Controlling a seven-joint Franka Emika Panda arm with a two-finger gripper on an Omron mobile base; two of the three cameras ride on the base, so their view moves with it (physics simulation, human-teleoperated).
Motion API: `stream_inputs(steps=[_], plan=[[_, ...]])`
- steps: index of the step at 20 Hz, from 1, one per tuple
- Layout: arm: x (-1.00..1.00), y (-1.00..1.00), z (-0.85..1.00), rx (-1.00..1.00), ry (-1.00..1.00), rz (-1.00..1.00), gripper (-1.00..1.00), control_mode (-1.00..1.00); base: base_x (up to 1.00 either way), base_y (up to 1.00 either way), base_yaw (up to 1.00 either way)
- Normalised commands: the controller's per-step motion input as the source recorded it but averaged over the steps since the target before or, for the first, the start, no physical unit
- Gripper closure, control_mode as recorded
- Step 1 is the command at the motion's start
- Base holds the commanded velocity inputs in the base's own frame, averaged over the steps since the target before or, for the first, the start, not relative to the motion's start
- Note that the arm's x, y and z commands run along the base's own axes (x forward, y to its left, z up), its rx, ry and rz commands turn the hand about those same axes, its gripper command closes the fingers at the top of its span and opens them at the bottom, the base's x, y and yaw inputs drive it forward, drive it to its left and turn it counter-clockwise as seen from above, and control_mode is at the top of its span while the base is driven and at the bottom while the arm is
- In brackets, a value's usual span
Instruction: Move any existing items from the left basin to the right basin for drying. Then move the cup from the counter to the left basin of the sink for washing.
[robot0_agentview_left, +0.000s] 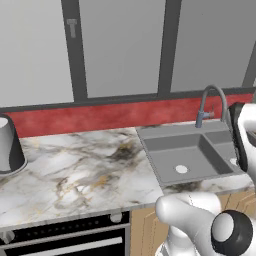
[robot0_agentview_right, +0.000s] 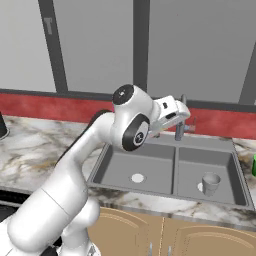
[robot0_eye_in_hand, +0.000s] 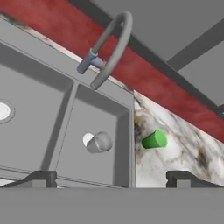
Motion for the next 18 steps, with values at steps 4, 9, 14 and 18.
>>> stream_inputs(steps=[4,9,14,18], plan=[[0.14,-0.86,0.01,-0.1,0.12,-0.05,-1.0,-1.0,0.0,0.0,0.0],[0.4,-0.56,0.19,0.0,0.31,-0.27,-1.0,-1.0,0.0,0.0,0.0],[0.26,-0.62,0.0,0.0,0.28,-0.24,-1.0,-1.0,0.0,0.0,0.0],[0.15,-0.65,-0.26,0.0,0.07,-0.07,-1.0,-1.0,0.0,0.0,0.0]])
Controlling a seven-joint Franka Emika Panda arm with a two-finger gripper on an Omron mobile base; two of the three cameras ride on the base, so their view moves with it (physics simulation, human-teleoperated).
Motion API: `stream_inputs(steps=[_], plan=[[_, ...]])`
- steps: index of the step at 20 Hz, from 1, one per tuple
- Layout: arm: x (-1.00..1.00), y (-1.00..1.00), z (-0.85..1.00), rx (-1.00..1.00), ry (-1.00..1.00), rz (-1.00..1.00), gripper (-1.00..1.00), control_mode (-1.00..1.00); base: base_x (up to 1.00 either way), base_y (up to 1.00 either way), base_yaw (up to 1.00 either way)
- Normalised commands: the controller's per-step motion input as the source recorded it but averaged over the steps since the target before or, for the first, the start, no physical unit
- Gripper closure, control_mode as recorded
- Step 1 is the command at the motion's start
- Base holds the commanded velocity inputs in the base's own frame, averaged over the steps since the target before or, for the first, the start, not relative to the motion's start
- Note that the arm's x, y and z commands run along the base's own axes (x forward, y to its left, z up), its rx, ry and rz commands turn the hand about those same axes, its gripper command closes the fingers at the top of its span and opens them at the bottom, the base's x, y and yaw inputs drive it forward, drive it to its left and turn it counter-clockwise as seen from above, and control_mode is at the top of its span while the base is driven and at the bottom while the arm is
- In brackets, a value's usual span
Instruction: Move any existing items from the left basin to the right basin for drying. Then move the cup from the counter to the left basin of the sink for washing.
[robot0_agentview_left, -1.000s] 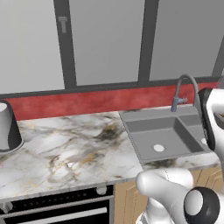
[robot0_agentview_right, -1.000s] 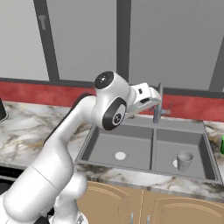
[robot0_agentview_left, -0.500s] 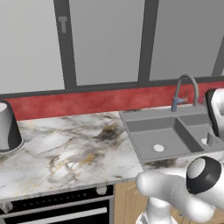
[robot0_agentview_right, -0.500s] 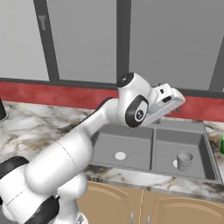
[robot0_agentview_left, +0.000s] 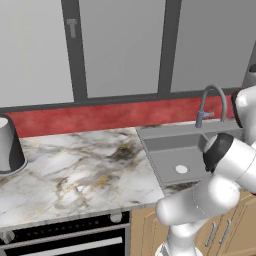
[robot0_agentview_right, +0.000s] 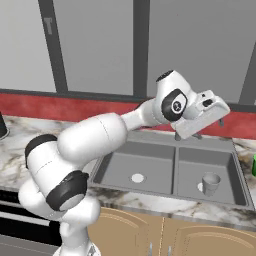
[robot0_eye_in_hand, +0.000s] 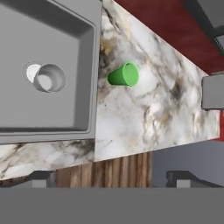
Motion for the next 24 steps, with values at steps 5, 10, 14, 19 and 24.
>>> stream_inputs(steps=[5,10,14,19,24], plan=[[0.12,-0.41,-0.56,0.02,0.0,0.01,-1.0,-1.0,0.0,0.0,0.0],[0.24,-0.33,-0.36,0.11,-0.03,0.13,-1.0,-1.0,0.0,0.0,0.0],[0.17,-0.31,-0.21,0.12,-0.01,0.14,-1.0,-1.0,0.0,0.0,0.0],[0.01,-0.33,-0.06,0.05,0.0,0.01,-1.0,-1.0,0.0,0.0,0.0],[0.03,-0.25,-0.03,0.04,0.0,-0.05,-1.0,-1.0,0.0,0.0,0.0]])
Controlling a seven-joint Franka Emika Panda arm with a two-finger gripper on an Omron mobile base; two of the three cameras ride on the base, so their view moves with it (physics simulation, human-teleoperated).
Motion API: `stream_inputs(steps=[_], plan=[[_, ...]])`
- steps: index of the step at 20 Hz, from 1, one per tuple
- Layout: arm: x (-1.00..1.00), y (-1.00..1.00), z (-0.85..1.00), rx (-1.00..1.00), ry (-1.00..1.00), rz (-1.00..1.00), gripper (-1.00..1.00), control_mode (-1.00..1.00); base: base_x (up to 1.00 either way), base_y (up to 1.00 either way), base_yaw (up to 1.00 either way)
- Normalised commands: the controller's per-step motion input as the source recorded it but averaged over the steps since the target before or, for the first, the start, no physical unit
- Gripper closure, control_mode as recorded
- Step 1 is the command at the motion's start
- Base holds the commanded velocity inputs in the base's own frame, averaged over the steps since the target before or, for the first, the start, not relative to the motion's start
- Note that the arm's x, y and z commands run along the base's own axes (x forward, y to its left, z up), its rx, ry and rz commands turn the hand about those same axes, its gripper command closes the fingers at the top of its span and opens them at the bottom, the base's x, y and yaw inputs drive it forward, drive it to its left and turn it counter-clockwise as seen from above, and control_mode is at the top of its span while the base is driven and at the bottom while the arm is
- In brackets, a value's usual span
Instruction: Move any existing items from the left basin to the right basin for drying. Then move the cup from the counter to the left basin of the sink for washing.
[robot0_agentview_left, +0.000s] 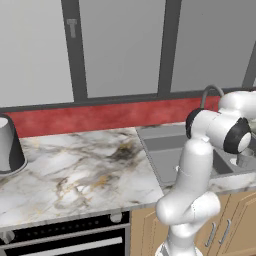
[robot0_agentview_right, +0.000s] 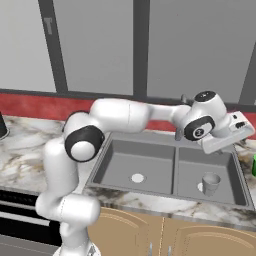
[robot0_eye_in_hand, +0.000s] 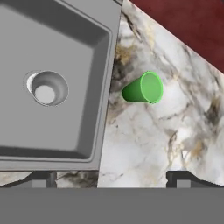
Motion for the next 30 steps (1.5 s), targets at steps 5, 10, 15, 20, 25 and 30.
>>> stream_inputs(steps=[5,10,15,20,25,30], plan=[[0.19,-0.07,-0.4,0.1,0.0,-0.04,-1.0,-1.0,0.0,0.0,0.0],[0.17,-0.06,-0.44,0.11,0.0,0.0,-1.0,-1.0,0.0,0.0,0.0],[0.19,-0.18,-0.2,0.02,0.0,-0.02,-1.0,-1.0,0.0,0.0,0.0],[0.24,-0.2,-0.09,0.0,0.0,-0.03,-1.0,-1.0,0.0,0.0,0.0],[0.37,-0.22,-0.25,0.0,0.0,0.0,-1.0,-1.0,0.0,0.0,0.0],[0.31,-0.32,-0.25,0.0,0.0,0.0,-1.0,-1.0,0.0,0.0,0.0]])
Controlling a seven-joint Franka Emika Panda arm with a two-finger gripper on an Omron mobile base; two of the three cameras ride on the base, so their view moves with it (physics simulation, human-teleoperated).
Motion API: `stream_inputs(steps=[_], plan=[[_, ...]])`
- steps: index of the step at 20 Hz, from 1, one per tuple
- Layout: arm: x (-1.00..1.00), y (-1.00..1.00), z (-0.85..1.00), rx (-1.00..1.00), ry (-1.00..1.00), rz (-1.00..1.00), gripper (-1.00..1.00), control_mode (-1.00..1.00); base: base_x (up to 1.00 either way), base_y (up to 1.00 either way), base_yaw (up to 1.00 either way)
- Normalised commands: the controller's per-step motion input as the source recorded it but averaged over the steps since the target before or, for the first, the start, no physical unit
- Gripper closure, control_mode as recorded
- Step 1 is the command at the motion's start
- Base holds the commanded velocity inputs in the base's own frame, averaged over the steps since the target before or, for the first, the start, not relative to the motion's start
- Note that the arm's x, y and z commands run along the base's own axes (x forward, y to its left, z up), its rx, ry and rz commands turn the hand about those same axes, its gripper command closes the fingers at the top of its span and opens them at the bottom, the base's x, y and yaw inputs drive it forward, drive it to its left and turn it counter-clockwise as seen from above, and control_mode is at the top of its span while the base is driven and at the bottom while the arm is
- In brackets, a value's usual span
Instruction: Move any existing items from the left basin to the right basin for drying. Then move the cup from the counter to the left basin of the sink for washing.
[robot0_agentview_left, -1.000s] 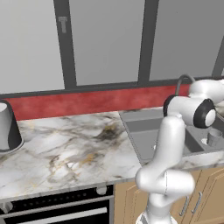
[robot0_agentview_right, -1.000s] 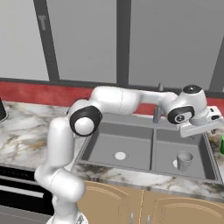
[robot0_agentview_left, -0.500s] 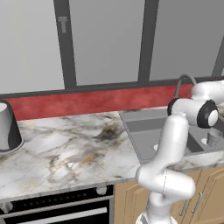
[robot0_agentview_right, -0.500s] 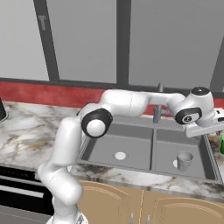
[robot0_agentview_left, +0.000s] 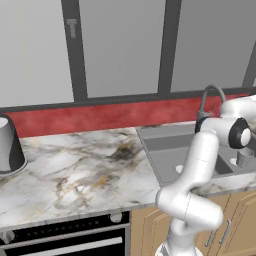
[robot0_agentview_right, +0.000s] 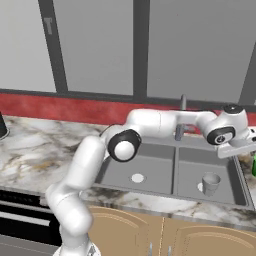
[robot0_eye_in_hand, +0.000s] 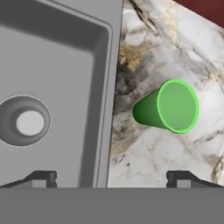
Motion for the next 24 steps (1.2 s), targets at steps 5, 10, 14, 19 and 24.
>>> stream_inputs(steps=[5,10,14,19,24], plan=[[0.16,-0.41,-0.1,0.0,0.0,0.0,-1.0,-1.0,0.0,0.0,0.0],[0.13,-0.28,-0.1,0.0,0.0,0.0,-1.0,-1.0,0.0,0.0,0.0],[0.21,-0.25,-0.19,0.0,0.0,0.0,-1.0,-1.0,0.0,0.0,0.0],[0.21,-0.23,-0.27,0.0,0.0,0.0,-1.0,-1.0,0.0,0.0,0.0],[0.18,-0.14,-0.18,0.0,0.0,0.0,-1.0,-1.0,0.0,0.0,0.0]])
